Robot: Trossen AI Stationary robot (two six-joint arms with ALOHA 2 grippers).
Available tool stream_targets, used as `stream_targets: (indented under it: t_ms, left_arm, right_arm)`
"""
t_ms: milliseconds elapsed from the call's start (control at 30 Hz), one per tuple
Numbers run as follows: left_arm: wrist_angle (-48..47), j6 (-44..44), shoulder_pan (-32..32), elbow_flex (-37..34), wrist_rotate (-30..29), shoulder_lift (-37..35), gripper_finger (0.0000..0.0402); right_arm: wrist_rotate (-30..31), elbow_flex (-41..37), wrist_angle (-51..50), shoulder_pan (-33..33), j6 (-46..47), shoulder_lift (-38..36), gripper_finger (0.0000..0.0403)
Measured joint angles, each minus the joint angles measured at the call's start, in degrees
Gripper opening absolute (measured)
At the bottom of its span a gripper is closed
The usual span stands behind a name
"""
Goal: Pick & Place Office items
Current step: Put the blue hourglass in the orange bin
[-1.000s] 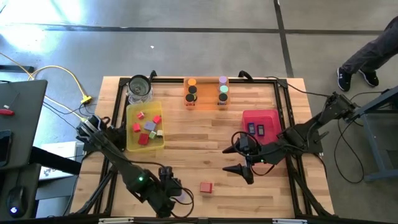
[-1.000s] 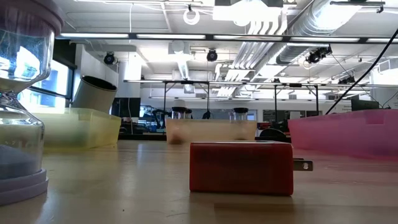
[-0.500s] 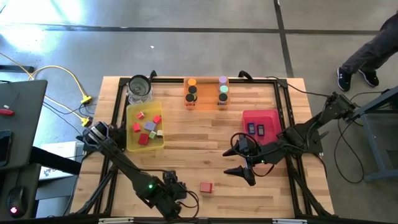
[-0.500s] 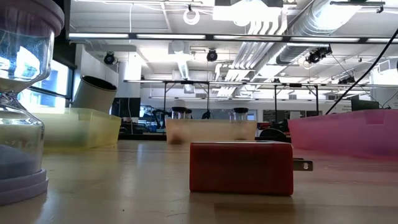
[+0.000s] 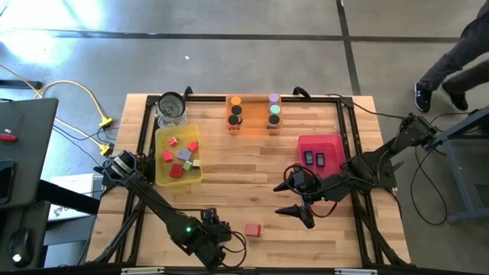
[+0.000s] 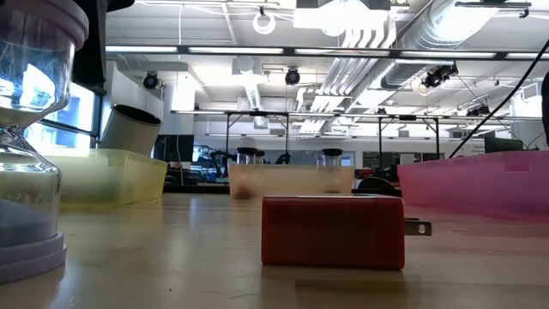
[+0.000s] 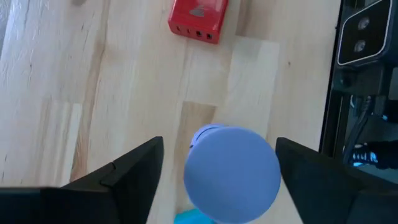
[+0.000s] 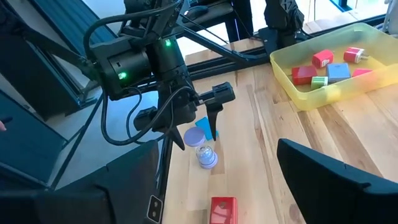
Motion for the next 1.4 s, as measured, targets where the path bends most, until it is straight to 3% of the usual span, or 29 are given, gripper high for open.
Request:
stream_targets:
  t_ms: [367,767,900,1067,1200,1400]
  left_arm:
    - [0.1,-0.4,0.1,-0.2,2.2,0.0,0.0194]
    - [-0.6,-4.9,3.1,1.0,3.8,-0.7,0.0196]
    - [-2.1,-2.1,4.8,4.2,5.4,-0.9,0.0197]
    - [-10.5,3.7,7.5,11.4,3.7,-1.0,0.0198]
    - [-17.9,7.7,12.2,17.2,2.7,-1.0,0.0198]
    - [-23.6,14.3,22.8,23.5,8.8,-1.0,0.0199]
  right_arm:
    - [-0.4,0.0,0.0,0.0,-1.6,0.0,0.0316]
    - [-2.4,0.0,0.1,0.2,-1.6,0.0,0.0316]
    - [-3.3,0.0,0.2,1.7,-1.3,0.0,0.0316]
    - [-4.7,0.0,1.3,6.3,2.9,0.0,0.0316]
    - [-1.9,0.0,1.9,13.4,3.5,0.0,0.0316]
    - [10.5,0.0,-0.2,21.4,6.8,-0.4,0.0316]
